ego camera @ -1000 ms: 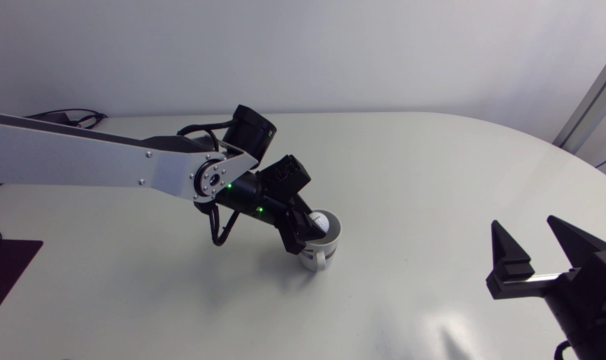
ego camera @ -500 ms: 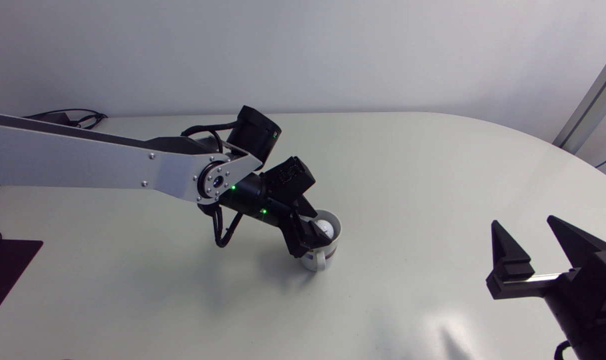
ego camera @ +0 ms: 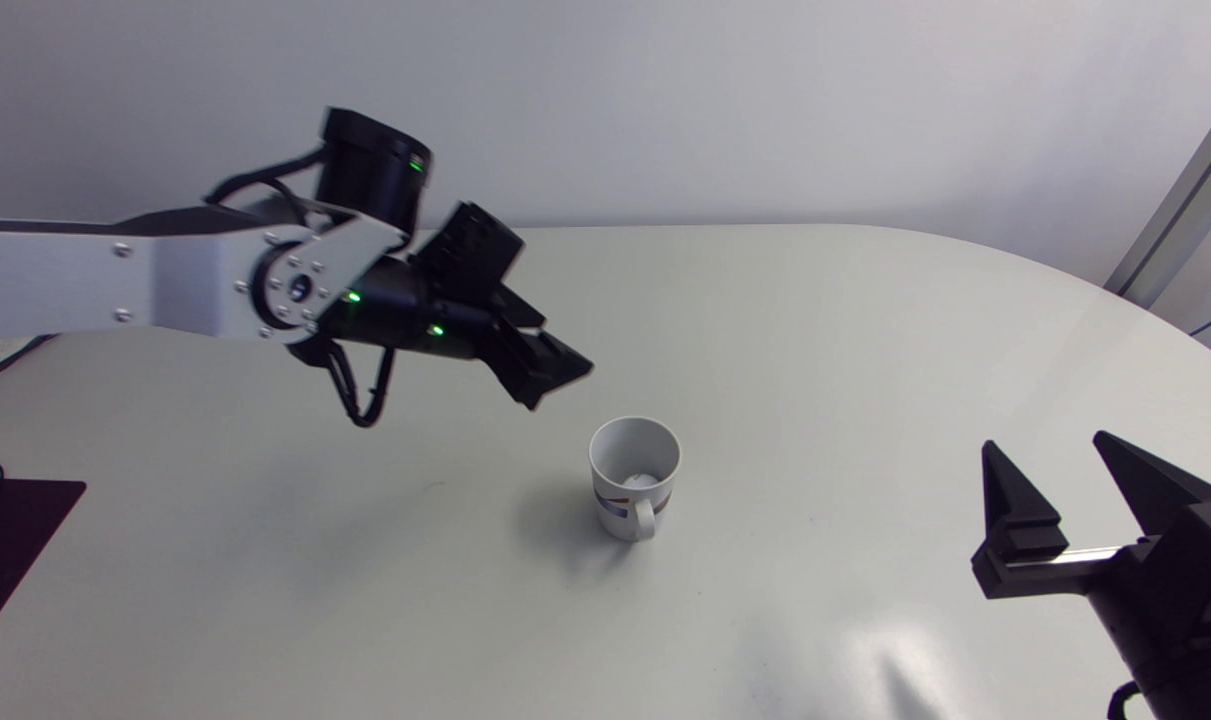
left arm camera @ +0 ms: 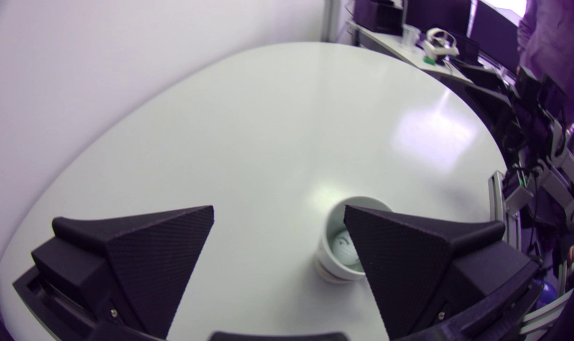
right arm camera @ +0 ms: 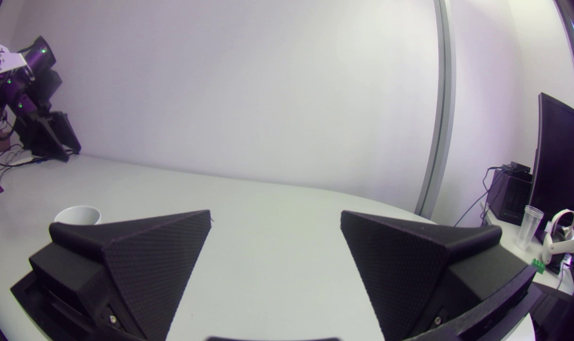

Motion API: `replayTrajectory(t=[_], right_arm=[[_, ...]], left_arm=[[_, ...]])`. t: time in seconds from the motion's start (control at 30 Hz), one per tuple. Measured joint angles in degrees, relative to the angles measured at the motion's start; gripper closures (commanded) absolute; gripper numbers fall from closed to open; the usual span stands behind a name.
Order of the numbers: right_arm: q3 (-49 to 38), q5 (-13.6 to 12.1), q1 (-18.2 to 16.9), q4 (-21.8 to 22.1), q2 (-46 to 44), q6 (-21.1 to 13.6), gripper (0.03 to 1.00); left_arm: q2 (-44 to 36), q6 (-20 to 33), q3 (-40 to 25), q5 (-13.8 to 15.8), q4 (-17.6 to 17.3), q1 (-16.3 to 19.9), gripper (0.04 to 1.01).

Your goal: Pick up the white golf ball from the table and place it into the cup.

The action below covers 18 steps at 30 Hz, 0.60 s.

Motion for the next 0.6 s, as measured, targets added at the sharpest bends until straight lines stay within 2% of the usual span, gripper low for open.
replayTrajectory(t=[0.13,0.3,0.37,0.5,0.6], right_arm=[[0.0,0.0,0.0,0.0,0.0,0.0,0.072],[0.0,0.0,0.0,0.0,0.0,0.0,0.072],[0.0,0.0,0.0,0.0,0.0,0.0,0.072],[0.0,0.0,0.0,0.0,0.0,0.0,0.072],[0.0,0.0,0.0,0.0,0.0,0.0,0.072]], left_arm=[[-6.0,-2.4,-3.1,-1.1,0.7,6.6,0.052],[-13.3,-5.6,-10.7,-5.6,2.1,13.8,0.052],[-16.5,-7.4,-14.0,-8.6,3.0,16.7,0.052],[-23.3,-10.7,-19.8,-16.8,5.7,21.5,0.052],[-29.4,-12.1,-24.3,-18.4,7.6,25.7,0.052]])
